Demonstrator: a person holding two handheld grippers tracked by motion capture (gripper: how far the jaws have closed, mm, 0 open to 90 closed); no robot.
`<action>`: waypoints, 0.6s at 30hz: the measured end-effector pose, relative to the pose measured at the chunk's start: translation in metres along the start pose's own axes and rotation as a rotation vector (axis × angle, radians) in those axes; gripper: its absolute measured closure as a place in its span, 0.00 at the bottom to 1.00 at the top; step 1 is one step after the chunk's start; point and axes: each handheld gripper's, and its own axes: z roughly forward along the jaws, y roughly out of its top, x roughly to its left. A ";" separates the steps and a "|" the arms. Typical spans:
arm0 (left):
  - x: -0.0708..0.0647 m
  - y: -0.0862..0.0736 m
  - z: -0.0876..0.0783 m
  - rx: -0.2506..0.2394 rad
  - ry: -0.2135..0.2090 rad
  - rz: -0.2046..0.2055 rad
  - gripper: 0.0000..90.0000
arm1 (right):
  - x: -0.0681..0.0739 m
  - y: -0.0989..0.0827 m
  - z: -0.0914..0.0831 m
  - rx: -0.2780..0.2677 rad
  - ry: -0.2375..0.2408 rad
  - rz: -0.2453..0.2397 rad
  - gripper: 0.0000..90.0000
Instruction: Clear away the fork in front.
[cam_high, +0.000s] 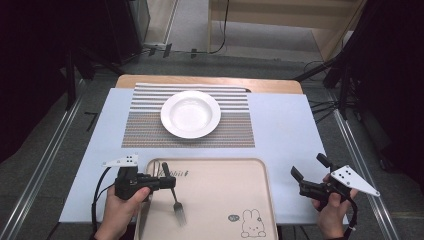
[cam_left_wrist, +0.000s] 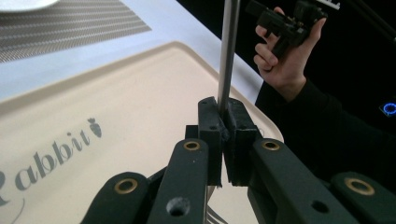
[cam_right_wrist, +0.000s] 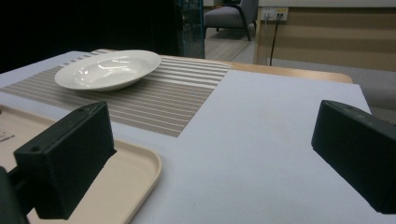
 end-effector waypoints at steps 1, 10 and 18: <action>0.000 -0.001 0.001 0.008 0.001 -0.001 0.97 | 0.000 0.000 0.000 0.001 -0.002 0.001 0.00; 0.005 -0.003 0.006 0.031 0.019 -0.017 0.96 | -0.003 -0.001 -0.002 0.000 -0.009 0.008 0.00; 0.013 -0.007 0.013 0.040 0.175 0.002 0.90 | -0.001 -0.001 0.000 0.006 0.002 0.006 0.00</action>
